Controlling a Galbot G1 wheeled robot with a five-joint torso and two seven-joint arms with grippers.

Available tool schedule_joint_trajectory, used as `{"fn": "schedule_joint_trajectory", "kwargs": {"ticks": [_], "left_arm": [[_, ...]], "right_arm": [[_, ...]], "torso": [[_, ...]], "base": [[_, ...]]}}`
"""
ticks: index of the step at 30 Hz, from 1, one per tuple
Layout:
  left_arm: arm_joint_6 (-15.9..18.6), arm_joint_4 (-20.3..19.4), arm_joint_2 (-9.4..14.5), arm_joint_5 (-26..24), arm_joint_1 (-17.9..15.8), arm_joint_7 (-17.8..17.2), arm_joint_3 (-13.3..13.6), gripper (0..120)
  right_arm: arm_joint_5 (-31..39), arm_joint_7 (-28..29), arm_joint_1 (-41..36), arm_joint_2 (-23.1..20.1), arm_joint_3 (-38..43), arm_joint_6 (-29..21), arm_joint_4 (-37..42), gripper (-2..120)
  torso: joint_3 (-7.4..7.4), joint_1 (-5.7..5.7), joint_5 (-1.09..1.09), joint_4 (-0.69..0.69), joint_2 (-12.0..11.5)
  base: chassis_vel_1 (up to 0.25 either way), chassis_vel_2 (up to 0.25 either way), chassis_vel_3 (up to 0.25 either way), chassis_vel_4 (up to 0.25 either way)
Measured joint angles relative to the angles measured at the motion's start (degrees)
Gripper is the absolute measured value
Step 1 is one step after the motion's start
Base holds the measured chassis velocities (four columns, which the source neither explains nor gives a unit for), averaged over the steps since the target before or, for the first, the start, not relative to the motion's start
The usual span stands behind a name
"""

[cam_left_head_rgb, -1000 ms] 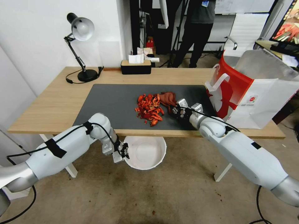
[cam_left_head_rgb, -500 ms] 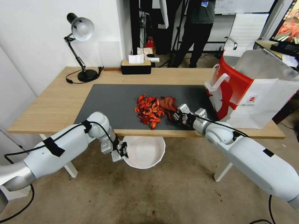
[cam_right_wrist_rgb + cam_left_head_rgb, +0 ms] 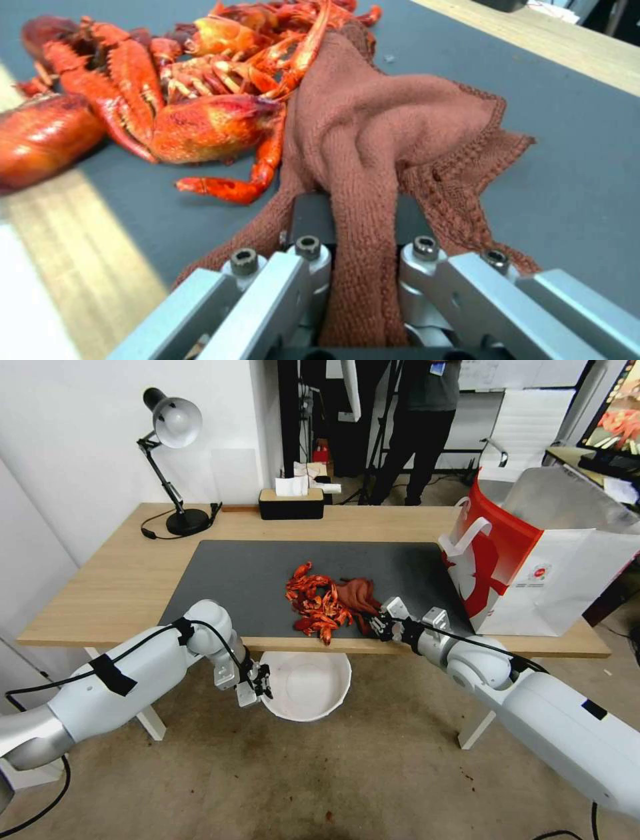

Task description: Sweep shrimp from table into container with towel, then put container into takeout bag.

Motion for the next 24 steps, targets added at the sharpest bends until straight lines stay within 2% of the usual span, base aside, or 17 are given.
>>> {"fn": "schedule_joint_trajectory", "kwargs": {"ticks": [24], "left_arm": [[0.3, -0.8, 1.9, -0.3, 0.0, 0.3, -0.6, 0]], "right_arm": [[-0.8, 0.0, -4.8, -0.9, 1.3, -0.9, 5.9, 5]], "torso": [[0.01, 0.00, 0.00, 0.00, 0.0]], "base": [[0.000, 0.000, 0.000, 0.000]]}}
